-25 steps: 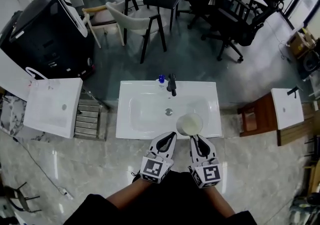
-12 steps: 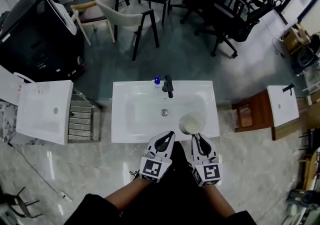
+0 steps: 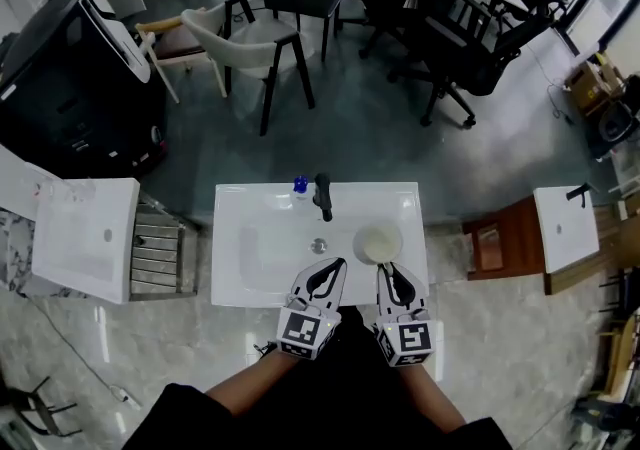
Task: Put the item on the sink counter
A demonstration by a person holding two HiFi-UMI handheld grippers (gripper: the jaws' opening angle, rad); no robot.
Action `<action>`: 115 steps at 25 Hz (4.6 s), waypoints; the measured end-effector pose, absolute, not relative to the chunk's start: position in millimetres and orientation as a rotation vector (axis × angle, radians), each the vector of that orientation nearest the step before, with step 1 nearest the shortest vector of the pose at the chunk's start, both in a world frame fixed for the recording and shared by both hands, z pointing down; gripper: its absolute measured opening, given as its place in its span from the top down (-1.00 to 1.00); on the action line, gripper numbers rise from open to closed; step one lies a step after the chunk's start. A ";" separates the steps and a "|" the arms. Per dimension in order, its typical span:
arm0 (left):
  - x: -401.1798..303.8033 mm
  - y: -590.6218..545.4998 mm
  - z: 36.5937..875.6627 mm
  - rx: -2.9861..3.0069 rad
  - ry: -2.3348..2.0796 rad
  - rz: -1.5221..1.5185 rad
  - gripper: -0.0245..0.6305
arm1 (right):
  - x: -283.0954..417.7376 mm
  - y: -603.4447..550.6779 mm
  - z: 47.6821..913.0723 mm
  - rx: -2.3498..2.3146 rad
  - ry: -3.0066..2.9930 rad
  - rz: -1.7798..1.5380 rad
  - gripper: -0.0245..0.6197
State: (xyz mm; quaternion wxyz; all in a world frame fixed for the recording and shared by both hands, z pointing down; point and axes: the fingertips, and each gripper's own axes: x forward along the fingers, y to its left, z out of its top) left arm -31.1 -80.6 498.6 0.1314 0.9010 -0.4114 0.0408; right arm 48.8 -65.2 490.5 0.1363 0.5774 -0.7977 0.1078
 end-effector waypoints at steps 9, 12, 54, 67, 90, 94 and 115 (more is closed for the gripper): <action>17.2 -152.0 506.5 2.576 -1.223 0.146 0.89 | 102.5 -139.3 503.4 1.642 -2.318 0.328 0.74; 26.4 -174.6 514.1 2.550 -1.257 0.152 0.89 | 113.8 -162.3 510.0 1.616 -2.303 0.315 0.74; 73.0 -244.5 607.4 2.319 -1.457 0.288 0.89 | 152.5 -259.5 738.0 1.304 -2.296 0.555 0.74; 81.1 -249.4 600.2 2.309 -1.429 0.225 0.89 | 155.6 -268.5 753.6 1.268 -2.296 0.458 0.74; 61.0 -236.1 598.5 2.328 -1.431 0.207 0.89 | 149.8 -258.8 753.7 1.289 -2.254 0.458 0.55; 54.2 -229.5 595.5 2.330 -1.425 0.205 0.89 | 151.5 -254.8 742.4 1.301 -2.249 0.437 0.54; -31.1 -150.3 550.7 2.386 -1.394 0.087 0.89 | 80.8 -174.2 609.2 1.534 -2.285 0.385 0.53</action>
